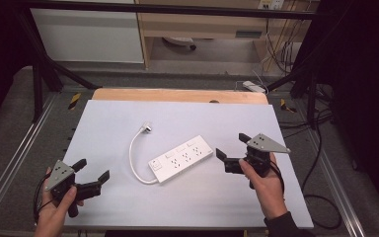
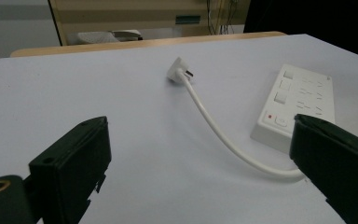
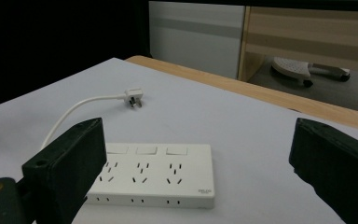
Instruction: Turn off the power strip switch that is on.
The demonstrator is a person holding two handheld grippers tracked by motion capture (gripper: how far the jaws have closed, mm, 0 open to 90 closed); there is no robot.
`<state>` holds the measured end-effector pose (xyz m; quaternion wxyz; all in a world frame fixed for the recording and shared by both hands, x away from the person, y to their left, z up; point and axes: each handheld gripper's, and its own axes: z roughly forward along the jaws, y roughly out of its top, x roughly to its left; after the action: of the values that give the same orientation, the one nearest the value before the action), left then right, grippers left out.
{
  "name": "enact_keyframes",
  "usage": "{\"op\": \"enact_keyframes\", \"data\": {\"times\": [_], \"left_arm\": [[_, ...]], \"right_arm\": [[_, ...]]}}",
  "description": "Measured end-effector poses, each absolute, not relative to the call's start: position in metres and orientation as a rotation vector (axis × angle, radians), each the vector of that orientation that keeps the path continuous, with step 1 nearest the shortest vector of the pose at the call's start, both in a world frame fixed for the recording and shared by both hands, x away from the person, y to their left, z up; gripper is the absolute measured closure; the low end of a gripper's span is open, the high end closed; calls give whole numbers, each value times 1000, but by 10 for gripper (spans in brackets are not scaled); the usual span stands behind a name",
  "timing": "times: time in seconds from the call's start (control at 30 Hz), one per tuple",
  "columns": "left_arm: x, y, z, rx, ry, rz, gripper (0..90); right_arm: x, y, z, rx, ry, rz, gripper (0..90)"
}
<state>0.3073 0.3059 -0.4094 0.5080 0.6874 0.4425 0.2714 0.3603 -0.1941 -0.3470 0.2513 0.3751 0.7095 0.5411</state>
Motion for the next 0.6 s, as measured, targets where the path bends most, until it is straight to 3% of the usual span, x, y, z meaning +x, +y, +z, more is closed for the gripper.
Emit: {"op": "enact_keyframes", "data": {"times": [0.6], "left_arm": [[307, 309, -410, 1640, 1088, 655, 52]], "right_arm": [[382, -177, -335, 1022, 1921, 1477, 41]]}}
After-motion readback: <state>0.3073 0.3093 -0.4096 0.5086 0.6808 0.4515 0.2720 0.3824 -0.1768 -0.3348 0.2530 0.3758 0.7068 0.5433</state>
